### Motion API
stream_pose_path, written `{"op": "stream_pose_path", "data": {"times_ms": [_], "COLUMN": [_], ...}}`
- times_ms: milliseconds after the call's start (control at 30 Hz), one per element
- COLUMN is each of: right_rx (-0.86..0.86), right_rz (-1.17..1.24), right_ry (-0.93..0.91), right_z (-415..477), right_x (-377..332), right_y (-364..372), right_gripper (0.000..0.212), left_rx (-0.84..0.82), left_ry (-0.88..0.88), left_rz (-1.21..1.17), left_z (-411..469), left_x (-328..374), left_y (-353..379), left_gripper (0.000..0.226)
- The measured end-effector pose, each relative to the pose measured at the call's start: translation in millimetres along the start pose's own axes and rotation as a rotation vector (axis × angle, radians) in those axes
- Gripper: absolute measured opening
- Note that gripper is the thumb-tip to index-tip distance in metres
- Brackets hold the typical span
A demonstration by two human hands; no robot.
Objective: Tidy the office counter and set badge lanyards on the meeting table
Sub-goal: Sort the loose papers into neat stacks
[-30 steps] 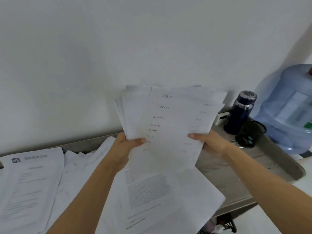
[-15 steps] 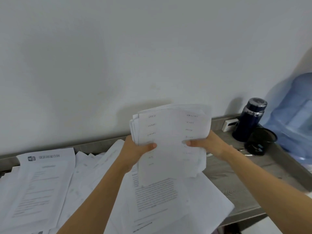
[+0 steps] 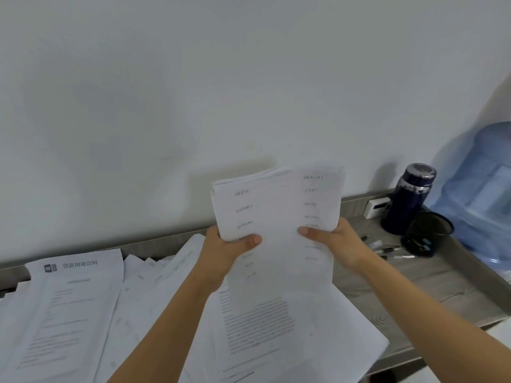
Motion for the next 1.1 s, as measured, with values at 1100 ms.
{"op": "stream_pose_path", "data": {"times_ms": [1100], "right_rx": [0.287], "right_rz": [-0.397], "right_ry": [0.302], "right_z": [-66], "right_x": [54], "right_y": [-191], "right_gripper": [0.013], "left_rx": [0.147], "left_ry": [-0.552], "left_rz": [-0.453], "left_z": [50], "left_x": [-109], "left_y": [167], "left_gripper": [0.029]}}
Point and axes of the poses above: each hand's wrist, its own z-axis towards the middle knuckle, its own y-axis out of the palm, x = y × z, the point moved 3 cm from there along z, towards the middle knuckle, and after that the axes turned 3 degrees about -x, right-handed, at the moved point
